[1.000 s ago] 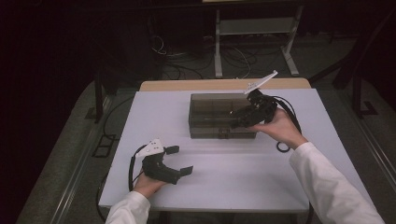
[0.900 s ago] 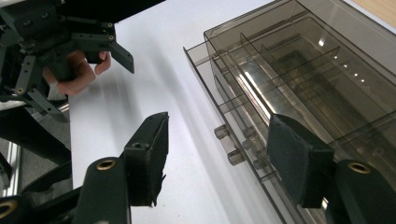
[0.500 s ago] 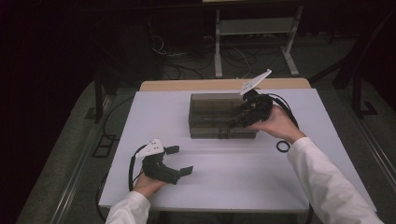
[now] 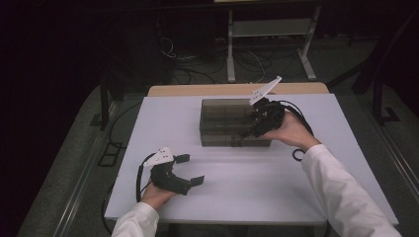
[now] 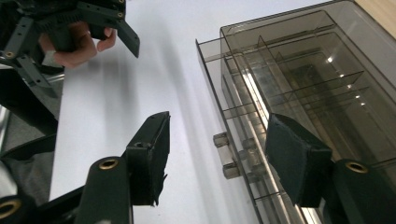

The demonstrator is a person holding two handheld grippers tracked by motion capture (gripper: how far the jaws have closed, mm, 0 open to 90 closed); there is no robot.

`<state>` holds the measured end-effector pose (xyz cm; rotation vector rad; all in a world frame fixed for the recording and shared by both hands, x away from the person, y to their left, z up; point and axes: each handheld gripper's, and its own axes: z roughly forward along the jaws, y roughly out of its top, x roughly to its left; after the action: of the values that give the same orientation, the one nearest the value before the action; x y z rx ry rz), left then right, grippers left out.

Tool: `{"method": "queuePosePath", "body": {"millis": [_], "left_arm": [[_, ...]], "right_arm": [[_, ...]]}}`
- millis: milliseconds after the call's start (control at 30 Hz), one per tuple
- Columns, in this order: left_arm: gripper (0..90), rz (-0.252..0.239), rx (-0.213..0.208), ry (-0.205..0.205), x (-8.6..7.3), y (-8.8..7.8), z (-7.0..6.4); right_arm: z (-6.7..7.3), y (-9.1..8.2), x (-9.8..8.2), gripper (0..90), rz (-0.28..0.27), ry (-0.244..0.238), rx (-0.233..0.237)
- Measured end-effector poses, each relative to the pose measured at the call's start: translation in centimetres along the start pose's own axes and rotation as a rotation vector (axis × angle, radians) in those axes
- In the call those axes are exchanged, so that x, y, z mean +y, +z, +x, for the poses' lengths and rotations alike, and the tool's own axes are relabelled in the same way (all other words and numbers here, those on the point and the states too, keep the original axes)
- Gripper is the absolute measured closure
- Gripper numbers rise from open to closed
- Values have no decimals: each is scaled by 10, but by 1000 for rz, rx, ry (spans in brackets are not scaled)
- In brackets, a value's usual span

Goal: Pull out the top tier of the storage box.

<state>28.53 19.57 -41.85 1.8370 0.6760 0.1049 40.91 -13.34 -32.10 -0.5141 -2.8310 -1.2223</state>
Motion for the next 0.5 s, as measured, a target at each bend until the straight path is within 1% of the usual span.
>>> {"method": "queuePosePath", "body": {"millis": [67,233,467,500], "left_arm": [[0,2,0,1,0,0,0],[0,0,-1,1,0,0,0],[0,1,-1,2,0,0,0],[0,1,-1,2,0,0,0]], "right_arm": [[-1,1,0,399,0,1,-7],[-3,3,-1,419,1,-2,0],[-5,10,-2,473,19,-2,12],[-5,13,-2,484,29,-4,11]]}}
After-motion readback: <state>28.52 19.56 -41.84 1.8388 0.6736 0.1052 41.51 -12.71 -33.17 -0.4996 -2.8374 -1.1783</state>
